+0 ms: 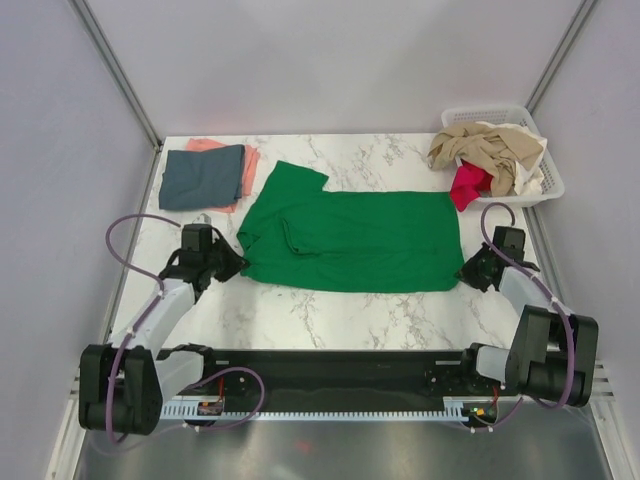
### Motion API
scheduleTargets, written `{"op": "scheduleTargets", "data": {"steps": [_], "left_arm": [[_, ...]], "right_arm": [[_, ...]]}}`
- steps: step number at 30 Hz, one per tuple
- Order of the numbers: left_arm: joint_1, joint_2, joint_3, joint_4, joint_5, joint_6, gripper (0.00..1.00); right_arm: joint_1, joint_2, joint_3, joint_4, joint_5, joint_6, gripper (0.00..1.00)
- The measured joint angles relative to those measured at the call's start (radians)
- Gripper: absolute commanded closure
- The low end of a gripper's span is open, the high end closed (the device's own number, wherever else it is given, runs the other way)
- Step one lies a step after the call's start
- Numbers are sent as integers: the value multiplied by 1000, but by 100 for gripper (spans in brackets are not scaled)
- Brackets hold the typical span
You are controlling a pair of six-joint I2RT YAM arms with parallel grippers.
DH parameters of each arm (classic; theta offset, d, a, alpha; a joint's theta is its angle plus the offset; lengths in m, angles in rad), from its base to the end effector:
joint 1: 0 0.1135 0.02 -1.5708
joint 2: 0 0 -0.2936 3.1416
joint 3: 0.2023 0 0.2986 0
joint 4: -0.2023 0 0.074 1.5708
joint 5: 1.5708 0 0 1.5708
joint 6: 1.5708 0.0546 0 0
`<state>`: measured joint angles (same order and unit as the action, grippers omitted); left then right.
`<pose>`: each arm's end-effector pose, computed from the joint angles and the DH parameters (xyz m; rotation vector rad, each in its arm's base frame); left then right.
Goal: Fold and stack the t-shirts
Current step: Fold the tshirt
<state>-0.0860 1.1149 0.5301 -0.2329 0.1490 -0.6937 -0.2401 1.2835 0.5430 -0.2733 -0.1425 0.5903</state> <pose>0.2537 -0.0300 0.1723 -0.6629 2.3555 -0.5364 0.2552 -0.0545 0.1333 1.0003 2.4007 0.3123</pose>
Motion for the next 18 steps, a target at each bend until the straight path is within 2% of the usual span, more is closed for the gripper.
{"op": "scheduleTargets", "data": {"steps": [6, 8, 9, 10, 11, 12, 13, 14, 15, 16, 17, 18], "left_arm": [[2, -170, 10, -119, 13, 3, 94], [2, -222, 5, -160, 20, 3, 85], [1, -244, 1, -174, 23, 3, 84], [1, -270, -3, -195, 31, 1, 81], [1, -293, -6, -214, 38, -2, 77], [1, -312, -6, -233, 44, -7, 72], [1, -325, -7, -246, 48, -13, 57], [1, -344, -7, -264, 56, -18, 54], [1, -365, -7, -281, 65, -29, 53], [1, -389, -7, -300, 72, -39, 48], [1, -419, -6, -320, 79, -47, 35], [1, -443, -6, -335, 88, -50, 16]], "right_arm": [[-13, -186, -14, -164, 53, 50, 100], [-16, -256, -24, -214, 67, 66, 100], [-18, -283, -27, -235, 72, 73, 100], [-21, -312, -31, -259, 77, 83, 95], [-23, -338, -35, -281, 82, 94, 89], [-27, -364, -40, -301, 87, 106, 78], [-32, -388, -46, -321, 91, 122, 71], [-36, -402, -49, -338, 95, 127, 58], [-43, -418, -53, -355, 97, 141, 29], [-51, -431, -56, -371, 98, 157, 17], [-58, -442, -59, -387, 100, 161, 8], [-66, -454, -60, -402, 100, 166, 2]]}}
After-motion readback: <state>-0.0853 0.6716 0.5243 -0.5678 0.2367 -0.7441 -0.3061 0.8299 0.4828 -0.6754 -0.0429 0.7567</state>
